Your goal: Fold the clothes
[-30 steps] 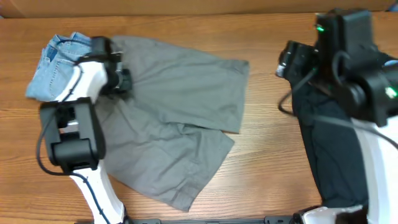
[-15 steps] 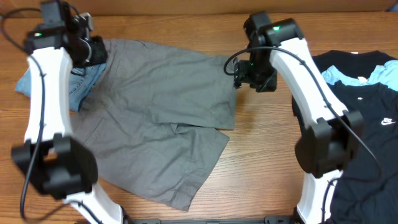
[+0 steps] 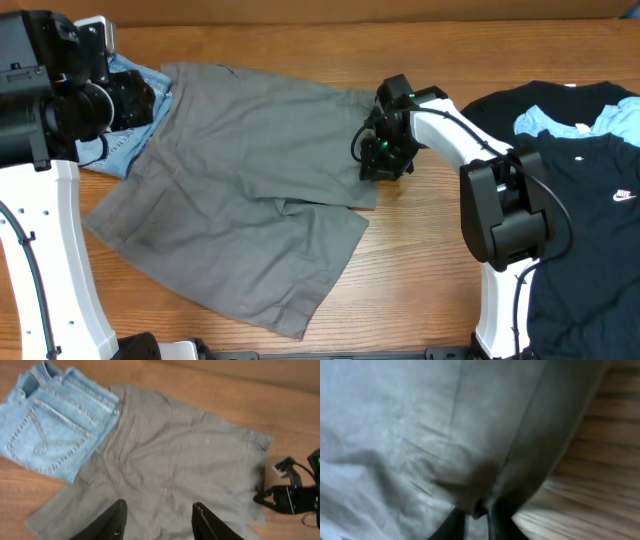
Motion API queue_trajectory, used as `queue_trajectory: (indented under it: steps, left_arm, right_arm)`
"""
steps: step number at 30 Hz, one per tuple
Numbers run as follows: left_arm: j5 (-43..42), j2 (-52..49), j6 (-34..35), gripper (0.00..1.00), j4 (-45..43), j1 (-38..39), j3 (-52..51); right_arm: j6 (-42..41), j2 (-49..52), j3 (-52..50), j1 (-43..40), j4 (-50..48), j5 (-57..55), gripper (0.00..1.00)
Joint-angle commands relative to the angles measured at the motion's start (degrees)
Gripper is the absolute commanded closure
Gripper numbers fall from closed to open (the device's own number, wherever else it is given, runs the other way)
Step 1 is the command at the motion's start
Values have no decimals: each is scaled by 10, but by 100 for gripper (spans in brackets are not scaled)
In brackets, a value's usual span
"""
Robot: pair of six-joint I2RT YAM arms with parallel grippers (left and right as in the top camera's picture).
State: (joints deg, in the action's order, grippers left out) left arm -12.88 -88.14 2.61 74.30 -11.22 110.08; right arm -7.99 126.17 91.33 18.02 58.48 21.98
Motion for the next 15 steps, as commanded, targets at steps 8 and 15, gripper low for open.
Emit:
queue_trajectory:
  steps: [8, 15]
  left_arm:
    - [0, 5, -14, 55, 9, 4, 5]
    - [0, 5, -14, 50, 15, 4, 5]
  right_arm:
    - [-12, -5, 87, -82, 3, -195, 96]
    - [-9, -10, 193, -136, 33, -167, 55]
